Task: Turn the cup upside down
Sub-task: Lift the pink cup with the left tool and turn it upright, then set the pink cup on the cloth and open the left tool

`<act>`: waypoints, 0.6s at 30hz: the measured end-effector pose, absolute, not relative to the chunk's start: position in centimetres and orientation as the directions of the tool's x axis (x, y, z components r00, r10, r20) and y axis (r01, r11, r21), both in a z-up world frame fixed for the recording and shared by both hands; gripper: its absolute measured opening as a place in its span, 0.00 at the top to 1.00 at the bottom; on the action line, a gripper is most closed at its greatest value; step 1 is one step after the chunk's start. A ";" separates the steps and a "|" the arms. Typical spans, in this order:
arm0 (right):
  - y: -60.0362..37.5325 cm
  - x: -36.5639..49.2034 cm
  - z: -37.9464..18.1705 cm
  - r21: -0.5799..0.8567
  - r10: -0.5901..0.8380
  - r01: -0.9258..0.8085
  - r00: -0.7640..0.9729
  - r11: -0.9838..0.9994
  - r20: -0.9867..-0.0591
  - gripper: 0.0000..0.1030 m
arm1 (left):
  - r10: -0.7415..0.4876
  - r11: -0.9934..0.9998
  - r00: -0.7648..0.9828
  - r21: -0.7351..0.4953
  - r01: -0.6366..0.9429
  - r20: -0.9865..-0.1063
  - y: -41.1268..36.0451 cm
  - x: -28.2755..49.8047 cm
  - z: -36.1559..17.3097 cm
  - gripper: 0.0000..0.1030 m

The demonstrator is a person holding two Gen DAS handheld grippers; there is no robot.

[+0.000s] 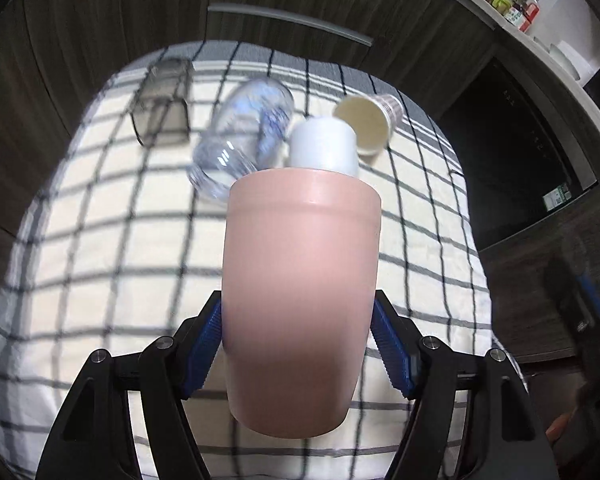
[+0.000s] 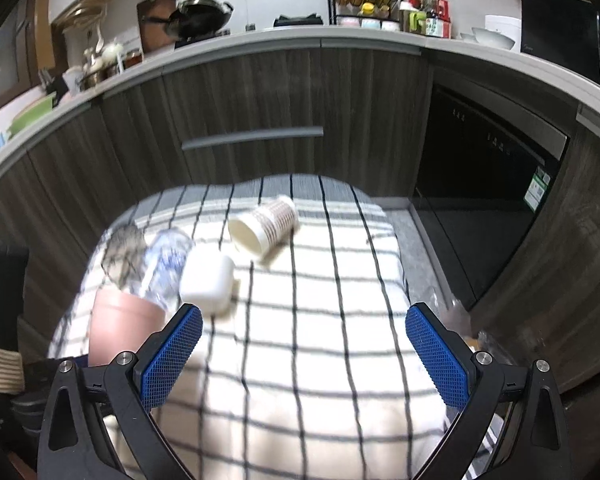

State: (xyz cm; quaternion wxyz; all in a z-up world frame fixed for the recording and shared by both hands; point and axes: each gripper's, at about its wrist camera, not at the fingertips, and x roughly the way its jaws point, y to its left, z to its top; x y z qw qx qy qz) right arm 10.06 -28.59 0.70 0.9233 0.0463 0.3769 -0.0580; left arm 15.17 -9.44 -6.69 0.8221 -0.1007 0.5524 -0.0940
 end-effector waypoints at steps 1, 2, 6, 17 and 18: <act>-28.8 9.7 0.2 0.036 -0.072 0.139 0.701 0.990 -0.709 0.01 | -0.273 0.960 0.374 -0.277 0.045 -0.886 -9.6 15.0 -7.0 0.32; -29.1 9.5 -0.3 0.030 -0.076 0.139 0.693 0.990 -0.717 0.01 | -0.279 0.959 0.372 -0.280 0.052 -0.885 -10.0 14.9 -7.4 0.32; -29.9 8.7 -1.8 0.010 -0.095 0.152 0.665 0.988 -0.741 0.01 | -0.288 0.957 0.338 -0.283 0.063 -0.896 -11.3 14.5 -9.4 0.32; -30.0 8.6 -4.0 0.014 -0.090 0.160 0.621 0.987 -0.779 0.01 | -0.271 0.963 0.303 -0.259 0.082 -0.914 -12.0 14.7 -11.6 0.29; -29.9 8.7 -4.0 0.014 -0.089 0.158 0.621 0.987 -0.779 0.01 | -0.272 0.962 0.304 -0.259 0.084 -0.913 -11.9 14.6 -11.5 0.22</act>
